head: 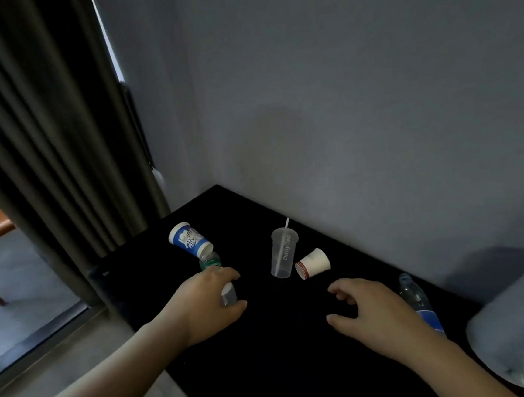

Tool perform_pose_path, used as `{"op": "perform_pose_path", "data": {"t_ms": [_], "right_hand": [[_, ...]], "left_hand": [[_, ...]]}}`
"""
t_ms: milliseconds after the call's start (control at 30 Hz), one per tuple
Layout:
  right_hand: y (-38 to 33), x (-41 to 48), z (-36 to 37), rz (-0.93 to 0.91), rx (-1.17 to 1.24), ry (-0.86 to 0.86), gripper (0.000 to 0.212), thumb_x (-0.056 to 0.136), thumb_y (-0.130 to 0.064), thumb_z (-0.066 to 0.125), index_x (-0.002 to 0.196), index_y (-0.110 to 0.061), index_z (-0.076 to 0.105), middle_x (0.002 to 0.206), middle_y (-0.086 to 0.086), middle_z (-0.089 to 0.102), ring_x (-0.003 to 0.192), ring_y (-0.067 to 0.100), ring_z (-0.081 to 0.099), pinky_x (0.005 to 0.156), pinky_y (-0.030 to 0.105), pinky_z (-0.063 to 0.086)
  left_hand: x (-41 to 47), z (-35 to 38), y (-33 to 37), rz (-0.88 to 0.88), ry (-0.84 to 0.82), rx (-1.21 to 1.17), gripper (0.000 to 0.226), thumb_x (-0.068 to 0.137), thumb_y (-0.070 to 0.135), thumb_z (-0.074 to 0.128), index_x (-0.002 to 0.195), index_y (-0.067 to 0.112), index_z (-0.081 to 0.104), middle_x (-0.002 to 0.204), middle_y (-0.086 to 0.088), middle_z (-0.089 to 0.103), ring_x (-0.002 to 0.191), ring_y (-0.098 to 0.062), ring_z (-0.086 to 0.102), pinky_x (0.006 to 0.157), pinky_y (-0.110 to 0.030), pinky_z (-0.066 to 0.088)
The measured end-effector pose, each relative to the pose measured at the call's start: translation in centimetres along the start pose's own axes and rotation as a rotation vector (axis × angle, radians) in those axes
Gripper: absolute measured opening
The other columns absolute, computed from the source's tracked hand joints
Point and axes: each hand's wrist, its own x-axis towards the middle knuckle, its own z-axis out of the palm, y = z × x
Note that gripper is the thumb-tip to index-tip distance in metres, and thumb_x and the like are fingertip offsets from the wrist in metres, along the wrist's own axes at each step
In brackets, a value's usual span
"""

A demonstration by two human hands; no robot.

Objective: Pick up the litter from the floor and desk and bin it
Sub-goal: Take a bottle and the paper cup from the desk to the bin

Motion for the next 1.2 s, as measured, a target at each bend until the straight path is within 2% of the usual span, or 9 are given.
{"op": "perform_pose_path", "data": {"t_ms": [267, 367, 467, 667, 800, 967, 1067, 1200], "right_hand": [[-3.1, 7.1, 2.7, 0.163, 0.026, 0.013, 0.052, 0.084, -0.047, 0.066, 0.132, -0.035, 0.049, 0.117, -0.017, 0.053, 0.105, -0.003, 0.05, 0.087, 0.015, 0.043], [-4.5, 9.6, 3.5, 0.218, 0.04, 0.024, 0.054, 0.084, -0.048, 0.065, 0.133, -0.035, 0.048, 0.117, -0.018, 0.052, 0.102, -0.005, 0.049, 0.08, 0.013, 0.04], [-5.4, 11.2, 4.6, 0.294, 0.056, 0.04, 0.055, 0.084, -0.048, 0.065, 0.134, -0.035, 0.047, 0.12, -0.016, 0.053, 0.104, -0.004, 0.049, 0.082, 0.013, 0.04], [-5.8, 12.7, 6.3, 0.425, 0.074, 0.024, 0.053, 0.085, -0.047, 0.065, 0.133, -0.035, 0.046, 0.12, -0.016, 0.053, 0.106, -0.003, 0.049, 0.086, 0.015, 0.042], [-5.0, 13.8, 6.8, 0.479, 0.076, -0.005, 0.053, 0.085, -0.046, 0.065, 0.133, -0.034, 0.046, 0.12, -0.015, 0.053, 0.108, -0.001, 0.05, 0.093, 0.02, 0.045], [-3.0, 15.8, 7.1, 0.498, 0.115, -0.038, 0.052, 0.085, -0.044, 0.066, 0.132, -0.032, 0.048, 0.12, -0.011, 0.055, 0.105, 0.001, 0.052, 0.086, 0.018, 0.044], [-1.7, 17.1, 7.4, 0.493, 0.112, -0.051, 0.052, 0.085, -0.043, 0.066, 0.132, -0.032, 0.049, 0.121, -0.011, 0.055, 0.101, 0.0, 0.051, 0.081, 0.017, 0.042], [0.2, 19.3, 7.9, 0.49, 0.1, -0.04, 0.051, 0.085, -0.042, 0.067, 0.131, -0.028, 0.051, 0.122, -0.007, 0.055, 0.102, 0.004, 0.051, 0.084, 0.019, 0.044]], "left_hand": [[6.4, -0.7, -7.9, 0.028, -0.051, -0.041, 0.049, 0.086, 0.045, 0.06, 0.131, 0.028, 0.052, 0.124, 0.01, 0.056, 0.104, -0.005, 0.057, 0.09, -0.022, 0.048], [9.0, -1.2, -10.9, 0.038, -0.092, -0.053, 0.05, 0.085, 0.045, 0.062, 0.13, 0.027, 0.051, 0.124, 0.011, 0.055, 0.104, -0.004, 0.057, 0.087, -0.02, 0.049], [11.3, -0.8, -12.9, 0.072, -0.156, -0.054, 0.049, 0.085, 0.044, 0.063, 0.129, 0.026, 0.052, 0.121, 0.01, 0.055, 0.098, -0.005, 0.058, 0.083, -0.018, 0.05], [14.1, 1.8, -15.2, 0.072, -0.283, -0.086, 0.05, 0.086, 0.043, 0.063, 0.131, 0.027, 0.048, 0.122, 0.007, 0.057, 0.101, -0.006, 0.058, 0.088, -0.023, 0.052], [15.2, 3.1, -15.7, 0.057, -0.336, -0.101, 0.053, 0.088, 0.042, 0.06, 0.136, 0.026, 0.043, 0.129, 0.005, 0.053, 0.109, -0.006, 0.054, 0.09, -0.017, 0.045], [16.5, 5.1, -16.4, -0.001, -0.368, -0.14, 0.053, 0.088, 0.039, 0.062, 0.134, 0.022, 0.044, 0.129, 0.002, 0.052, 0.104, -0.005, 0.053, 0.086, -0.015, 0.044], [17.4, 6.6, -17.0, -0.063, -0.376, -0.148, 0.064, 0.086, 0.041, 0.063, 0.14, 0.019, 0.036, 0.142, -0.003, 0.036, 0.112, -0.012, 0.053, 0.093, -0.022, 0.048], [18.6, 8.5, -17.3, -0.158, -0.379, -0.169, 0.076, 0.086, 0.044, 0.063, 0.146, 0.017, 0.024, 0.149, -0.01, 0.015, 0.117, -0.019, 0.051, 0.097, -0.03, 0.049]]}}
